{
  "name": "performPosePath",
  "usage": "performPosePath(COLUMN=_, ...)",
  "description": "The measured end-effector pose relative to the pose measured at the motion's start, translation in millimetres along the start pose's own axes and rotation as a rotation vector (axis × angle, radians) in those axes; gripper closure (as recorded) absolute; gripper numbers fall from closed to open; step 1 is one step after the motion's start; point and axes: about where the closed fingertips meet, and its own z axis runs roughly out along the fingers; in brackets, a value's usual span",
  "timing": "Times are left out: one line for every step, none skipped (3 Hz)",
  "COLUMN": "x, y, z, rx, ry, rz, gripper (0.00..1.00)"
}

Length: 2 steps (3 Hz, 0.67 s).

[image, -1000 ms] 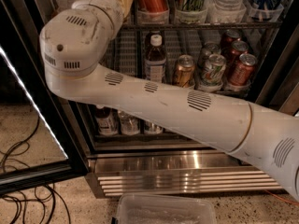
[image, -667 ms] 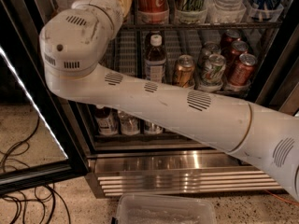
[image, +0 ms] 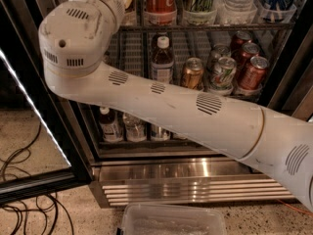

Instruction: Pick orange can from top shelf of fridge

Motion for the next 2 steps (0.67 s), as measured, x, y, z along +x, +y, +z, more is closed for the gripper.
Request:
performPosePath(x=-18.9, y=8.0, z=-1.9, rx=-0.029, ry=-0.028, rz=0.023, gripper=1.00)
performPosePath(x=-33.4, y=2.8, z=-13.0, rx=-0.031, ry=-0.006, rz=0.033, gripper=1.00)
